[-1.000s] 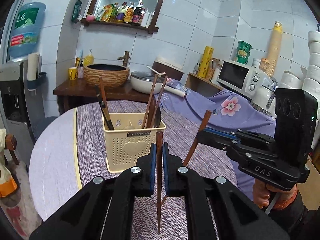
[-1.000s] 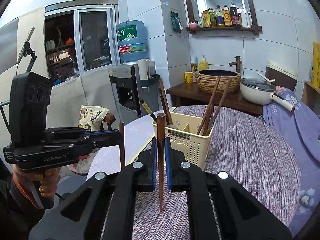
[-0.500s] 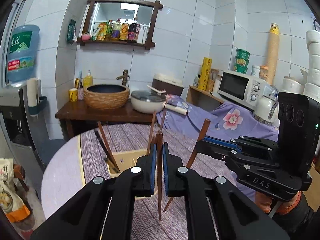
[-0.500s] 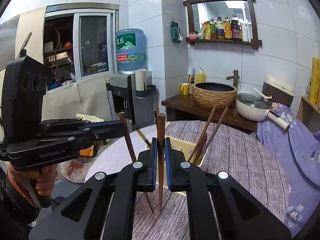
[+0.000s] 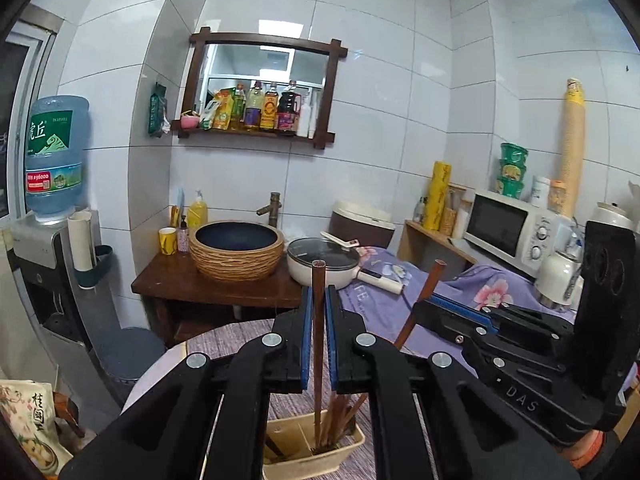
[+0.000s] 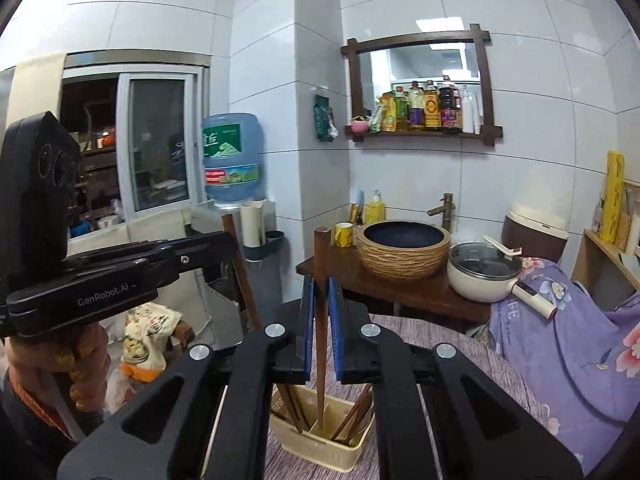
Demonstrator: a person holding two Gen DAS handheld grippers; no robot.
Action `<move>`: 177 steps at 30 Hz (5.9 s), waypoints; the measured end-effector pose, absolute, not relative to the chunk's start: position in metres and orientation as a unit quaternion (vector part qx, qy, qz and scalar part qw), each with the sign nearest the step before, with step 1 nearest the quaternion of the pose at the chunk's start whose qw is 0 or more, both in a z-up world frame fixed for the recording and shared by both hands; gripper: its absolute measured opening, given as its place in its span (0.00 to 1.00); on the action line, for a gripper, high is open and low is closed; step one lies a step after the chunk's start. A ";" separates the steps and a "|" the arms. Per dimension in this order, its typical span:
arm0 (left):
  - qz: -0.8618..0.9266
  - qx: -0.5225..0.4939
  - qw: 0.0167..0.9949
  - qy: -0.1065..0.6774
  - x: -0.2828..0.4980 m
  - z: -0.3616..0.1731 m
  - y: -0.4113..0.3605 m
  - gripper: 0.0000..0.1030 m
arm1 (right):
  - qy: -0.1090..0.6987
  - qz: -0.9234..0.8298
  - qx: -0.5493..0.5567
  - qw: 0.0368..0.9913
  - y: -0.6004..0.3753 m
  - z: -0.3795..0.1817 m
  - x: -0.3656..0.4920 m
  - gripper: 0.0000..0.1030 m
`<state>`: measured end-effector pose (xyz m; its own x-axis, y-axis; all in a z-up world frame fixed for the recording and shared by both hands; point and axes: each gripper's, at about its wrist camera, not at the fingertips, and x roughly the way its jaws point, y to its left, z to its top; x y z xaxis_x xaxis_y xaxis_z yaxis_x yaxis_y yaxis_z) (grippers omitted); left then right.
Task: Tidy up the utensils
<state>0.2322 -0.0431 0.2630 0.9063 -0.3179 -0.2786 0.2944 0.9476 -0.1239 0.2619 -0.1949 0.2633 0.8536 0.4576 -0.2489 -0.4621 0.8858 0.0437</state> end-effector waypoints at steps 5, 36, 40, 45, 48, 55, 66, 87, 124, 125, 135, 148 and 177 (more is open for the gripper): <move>-0.140 -0.040 0.975 0.169 0.258 0.234 -0.039 0.06 | 0.151 0.224 0.000 0.963 -0.189 0.236 0.288 0.08; -0.112 -0.031 0.976 0.185 0.230 0.152 -0.029 0.72 | 0.164 0.197 0.014 0.966 -0.204 0.144 0.290 0.53; -0.088 -0.027 0.986 0.136 0.188 0.148 -0.020 0.94 | 0.135 0.187 -0.002 0.973 -0.209 0.145 0.257 0.68; -0.062 -0.028 0.990 0.122 0.141 0.114 -0.008 0.94 | 0.108 0.169 -0.008 0.980 -0.214 0.128 0.203 0.94; -0.074 -0.049 0.987 0.134 0.116 0.082 0.004 0.94 | 0.091 0.151 0.000 0.984 -0.218 0.106 0.168 0.94; -0.030 -0.074 0.985 0.150 0.060 0.019 0.006 0.94 | 0.089 0.147 0.021 0.985 -0.219 0.040 0.099 0.94; -0.046 -0.066 0.978 0.194 0.008 -0.023 -0.006 0.94 | 0.082 0.134 -0.005 0.987 -0.222 -0.008 0.024 0.94; -0.029 -0.027 0.985 0.169 -0.005 -0.021 -0.015 0.94 | 0.104 0.137 -0.007 0.985 -0.224 -0.024 0.011 0.95; -0.030 -0.039 0.984 0.173 -0.005 -0.019 -0.011 0.94 | 0.109 0.136 -0.021 0.984 -0.220 -0.027 0.011 0.95; -0.030 -0.040 0.984 0.173 -0.004 -0.019 -0.011 0.94 | 0.109 0.137 -0.021 0.984 -0.220 -0.027 0.010 0.95; -0.031 -0.040 0.983 0.174 -0.004 -0.019 -0.011 0.94 | 0.111 0.138 -0.022 0.984 -0.220 -0.028 0.010 0.95; -0.033 -0.052 0.982 0.176 -0.004 -0.022 -0.009 0.94 | 0.115 0.140 -0.022 0.983 -0.223 -0.031 0.011 0.95; -0.029 -0.041 0.981 0.189 -0.001 -0.026 -0.012 0.94 | 0.125 0.141 -0.028 0.982 -0.228 -0.030 0.017 0.94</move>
